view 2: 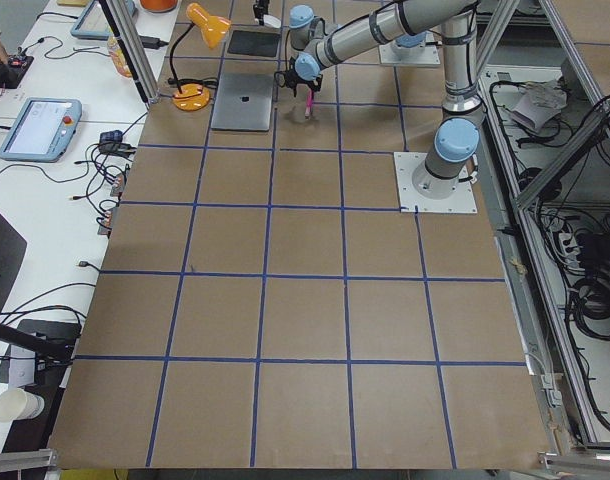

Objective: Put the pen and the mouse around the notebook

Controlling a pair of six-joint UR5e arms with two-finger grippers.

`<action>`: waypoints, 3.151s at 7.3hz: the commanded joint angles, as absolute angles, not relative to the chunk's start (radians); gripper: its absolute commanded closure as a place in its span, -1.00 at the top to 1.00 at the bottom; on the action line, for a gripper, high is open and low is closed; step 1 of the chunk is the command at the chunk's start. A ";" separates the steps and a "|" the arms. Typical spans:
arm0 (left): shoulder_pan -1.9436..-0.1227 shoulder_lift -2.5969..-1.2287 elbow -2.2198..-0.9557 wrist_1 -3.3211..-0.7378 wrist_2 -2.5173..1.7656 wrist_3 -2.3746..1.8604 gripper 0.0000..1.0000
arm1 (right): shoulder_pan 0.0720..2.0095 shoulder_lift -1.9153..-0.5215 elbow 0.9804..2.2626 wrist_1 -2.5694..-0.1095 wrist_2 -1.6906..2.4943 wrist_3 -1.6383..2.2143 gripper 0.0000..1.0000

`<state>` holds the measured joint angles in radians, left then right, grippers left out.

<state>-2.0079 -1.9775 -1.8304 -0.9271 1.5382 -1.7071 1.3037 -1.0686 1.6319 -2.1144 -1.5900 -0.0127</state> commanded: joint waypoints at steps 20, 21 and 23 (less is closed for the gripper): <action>-1.618 -1.551 -1.633 -1.468 1.542 -0.140 1.00 | 1.514 -1.589 1.548 -1.470 -1.594 0.075 1.00; -1.618 -1.536 -1.646 -1.479 1.543 -0.137 1.00 | 1.514 -1.589 1.552 -1.468 -1.595 0.075 1.00; -1.605 -1.534 -1.638 -1.468 1.533 -0.137 1.00 | 1.514 -1.591 1.583 -1.470 -1.598 0.086 1.00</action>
<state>-1.6152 -1.5388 -1.6406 -1.4708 1.5400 -0.1364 1.5139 -1.5894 1.5663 -1.4701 -1.5962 0.0810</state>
